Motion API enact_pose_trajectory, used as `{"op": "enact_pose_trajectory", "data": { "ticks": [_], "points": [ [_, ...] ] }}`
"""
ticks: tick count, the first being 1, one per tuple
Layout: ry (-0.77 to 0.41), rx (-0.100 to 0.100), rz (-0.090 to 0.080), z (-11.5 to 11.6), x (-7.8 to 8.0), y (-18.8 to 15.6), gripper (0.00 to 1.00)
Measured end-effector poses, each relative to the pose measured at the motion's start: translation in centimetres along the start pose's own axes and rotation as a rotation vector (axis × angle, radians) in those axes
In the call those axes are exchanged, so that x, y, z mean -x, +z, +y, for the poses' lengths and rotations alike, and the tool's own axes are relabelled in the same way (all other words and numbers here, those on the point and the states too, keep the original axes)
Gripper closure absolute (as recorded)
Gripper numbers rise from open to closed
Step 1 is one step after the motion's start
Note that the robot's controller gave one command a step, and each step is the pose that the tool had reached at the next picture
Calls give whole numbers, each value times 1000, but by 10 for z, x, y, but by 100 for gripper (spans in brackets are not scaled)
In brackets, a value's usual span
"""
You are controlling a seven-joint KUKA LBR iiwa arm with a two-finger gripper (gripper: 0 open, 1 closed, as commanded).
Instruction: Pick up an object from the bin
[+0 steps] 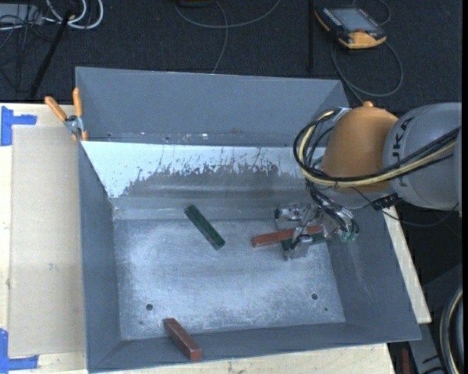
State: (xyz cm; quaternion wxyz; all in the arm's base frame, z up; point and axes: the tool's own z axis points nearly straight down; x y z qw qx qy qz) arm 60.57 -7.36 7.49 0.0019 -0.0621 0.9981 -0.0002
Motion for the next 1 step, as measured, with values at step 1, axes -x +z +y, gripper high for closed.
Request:
{"op": "enact_pose_trajectory", "data": {
  "ticks": [1],
  "points": [
    [30, -2, -5, 0, -45, -208, 100]
  ]
}}
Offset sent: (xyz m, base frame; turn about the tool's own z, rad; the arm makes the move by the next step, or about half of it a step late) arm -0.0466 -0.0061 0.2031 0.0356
